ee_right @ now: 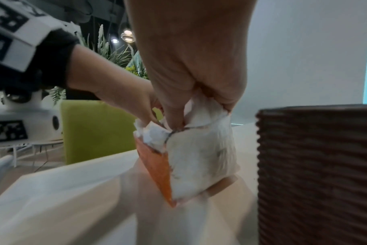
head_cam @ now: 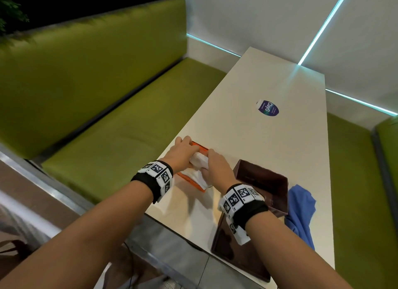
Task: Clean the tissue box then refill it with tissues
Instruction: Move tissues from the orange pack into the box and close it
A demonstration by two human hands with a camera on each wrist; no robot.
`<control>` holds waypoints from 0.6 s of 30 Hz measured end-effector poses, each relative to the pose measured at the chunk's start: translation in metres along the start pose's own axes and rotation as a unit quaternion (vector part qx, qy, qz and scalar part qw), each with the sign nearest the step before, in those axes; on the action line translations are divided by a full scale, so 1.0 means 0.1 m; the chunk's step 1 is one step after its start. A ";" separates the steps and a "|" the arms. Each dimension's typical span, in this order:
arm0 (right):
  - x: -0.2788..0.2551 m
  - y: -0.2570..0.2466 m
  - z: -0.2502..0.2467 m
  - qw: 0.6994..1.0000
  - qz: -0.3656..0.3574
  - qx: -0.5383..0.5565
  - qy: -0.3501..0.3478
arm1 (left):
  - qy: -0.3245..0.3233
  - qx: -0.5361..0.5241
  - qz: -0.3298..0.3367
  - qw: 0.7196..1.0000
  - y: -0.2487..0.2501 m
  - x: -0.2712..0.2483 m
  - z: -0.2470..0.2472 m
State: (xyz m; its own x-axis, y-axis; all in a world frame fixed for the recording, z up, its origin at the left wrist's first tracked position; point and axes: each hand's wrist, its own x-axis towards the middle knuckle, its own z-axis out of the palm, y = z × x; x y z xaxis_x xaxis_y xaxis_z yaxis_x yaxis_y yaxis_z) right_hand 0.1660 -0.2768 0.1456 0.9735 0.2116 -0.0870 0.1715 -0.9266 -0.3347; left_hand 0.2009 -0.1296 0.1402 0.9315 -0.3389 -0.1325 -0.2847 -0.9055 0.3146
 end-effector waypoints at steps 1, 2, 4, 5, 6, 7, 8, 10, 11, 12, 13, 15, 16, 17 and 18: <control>-0.01 0.01 -0.01 0.999 0.017 0.034 -0.005 | 0.012 0.010 0.005 1.000 -0.01 0.00 0.00; -0.02 0.01 -0.03 0.998 0.034 0.061 -0.007 | 0.021 0.022 0.010 0.999 -0.02 -0.01 -0.01; -0.03 0.00 -0.08 0.993 0.058 0.107 -0.006 | 0.035 0.041 0.020 0.998 -0.03 -0.03 -0.05; -0.03 0.00 -0.11 0.991 0.060 0.119 -0.008 | 0.035 0.044 0.023 0.998 -0.04 -0.04 -0.07; -0.04 0.00 -0.14 0.990 0.059 0.125 -0.014 | 0.033 0.043 0.028 0.998 -0.06 -0.04 -0.09; -0.05 0.00 -0.17 0.988 0.058 0.141 -0.016 | 0.026 0.040 0.030 0.998 -0.08 -0.04 -0.11; -0.07 0.00 -0.19 0.983 0.067 0.172 -0.015 | 0.017 0.030 0.030 0.999 -0.10 -0.04 -0.12; -0.11 0.01 -0.21 0.960 0.097 0.261 -0.007 | 0.004 -0.013 0.015 1.000 -0.16 -0.03 -0.15; -0.12 0.01 -0.21 0.945 0.109 0.307 0.000 | 0.002 -0.044 0.000 0.999 -0.18 -0.02 -0.17; -0.15 0.01 -0.21 0.929 0.120 0.350 0.007 | 0.003 -0.072 -0.010 0.997 -0.19 -0.02 -0.20; -0.16 0.01 -0.21 0.911 0.130 0.391 0.013 | 0.007 -0.096 -0.015 0.995 -0.20 -0.01 -0.24; -0.19 0.02 -0.21 0.874 0.145 0.463 0.029 | 0.012 -0.146 -0.019 0.989 -0.19 -0.03 -0.35; -0.21 0.02 -0.22 0.854 0.150 0.497 0.036 | 0.016 -0.182 -0.020 0.983 -0.20 -0.04 -0.41; -0.22 0.03 -0.23 0.832 0.155 0.531 0.042 | 0.019 -0.227 -0.020 0.974 -0.21 -0.04 -0.46; -0.22 0.03 -0.24 0.808 0.163 0.563 0.050 | 0.021 -0.270 -0.016 0.962 -0.22 -0.06 -0.52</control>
State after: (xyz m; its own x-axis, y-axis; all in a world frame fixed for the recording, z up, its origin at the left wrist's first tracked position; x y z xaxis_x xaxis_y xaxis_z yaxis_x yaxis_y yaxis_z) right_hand 0.1487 -0.2918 0.1689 0.9561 -0.0653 -0.2858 -0.2889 -0.0448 -0.9563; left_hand 0.2132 -0.0944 0.1827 0.9492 -0.2927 -0.1154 -0.1073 -0.6462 0.7556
